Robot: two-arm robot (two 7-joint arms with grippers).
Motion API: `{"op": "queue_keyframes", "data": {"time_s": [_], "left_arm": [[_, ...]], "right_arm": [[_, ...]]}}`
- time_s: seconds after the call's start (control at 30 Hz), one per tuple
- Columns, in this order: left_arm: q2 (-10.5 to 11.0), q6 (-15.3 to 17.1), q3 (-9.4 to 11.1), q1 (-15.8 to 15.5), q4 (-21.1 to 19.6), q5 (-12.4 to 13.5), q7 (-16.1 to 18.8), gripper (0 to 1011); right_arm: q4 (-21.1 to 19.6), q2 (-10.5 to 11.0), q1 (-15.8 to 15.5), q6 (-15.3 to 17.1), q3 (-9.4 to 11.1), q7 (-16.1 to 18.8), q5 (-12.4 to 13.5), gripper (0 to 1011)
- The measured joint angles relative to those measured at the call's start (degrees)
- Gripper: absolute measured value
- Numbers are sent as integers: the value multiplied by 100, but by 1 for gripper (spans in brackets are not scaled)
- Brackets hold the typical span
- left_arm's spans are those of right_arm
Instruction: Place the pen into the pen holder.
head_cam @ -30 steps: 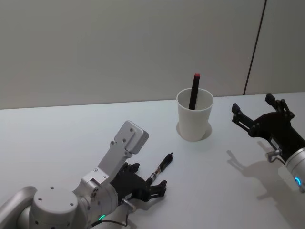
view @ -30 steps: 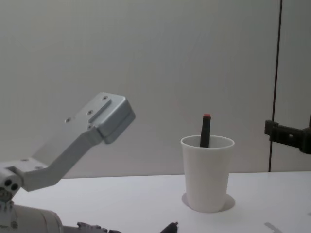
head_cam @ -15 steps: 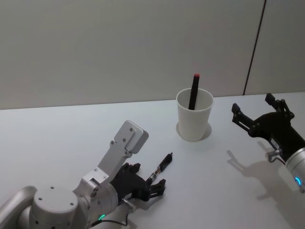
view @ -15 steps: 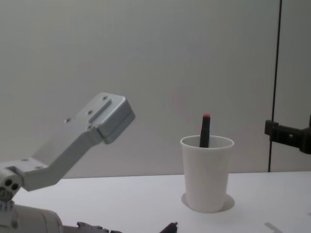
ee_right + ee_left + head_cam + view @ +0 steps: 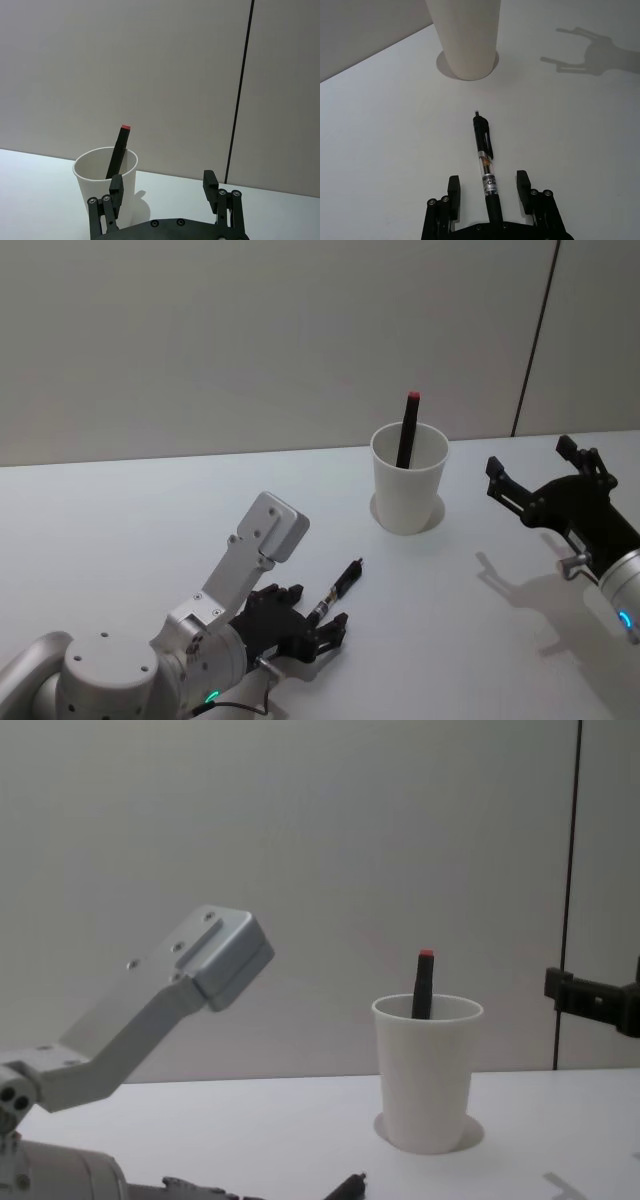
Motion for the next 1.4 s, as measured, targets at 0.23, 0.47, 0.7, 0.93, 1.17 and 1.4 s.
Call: {"op": "queue_keyframes", "data": {"time_s": [0.23, 0.47, 0.7, 0.93, 1.17, 1.4], "left_arm": [[6, -31, -7, 6, -6, -29, -29, 569], [10, -43, -10, 10, -16, -44, -44, 318], [13, -55, -13, 11, -25, -48, -60, 139], [13, -73, -17, 10, -37, -58, -72, 123], [14, -85, -20, 10, -40, -62, -77, 123], [9, -223, -44, 27, -37, -122, -58, 123]], "right_arm": [[0, 0, 0, 0, 0, 0, 0, 1001], [0, 0, 0, 0, 0, 0, 0, 1001], [0, 0, 0, 0, 0, 0, 0, 1002], [0, 0, 0, 0, 0, 0, 0, 1001], [0, 0, 0, 0, 0, 0, 0, 1001], [0, 0, 0, 0, 0, 0, 0, 1002]]}}
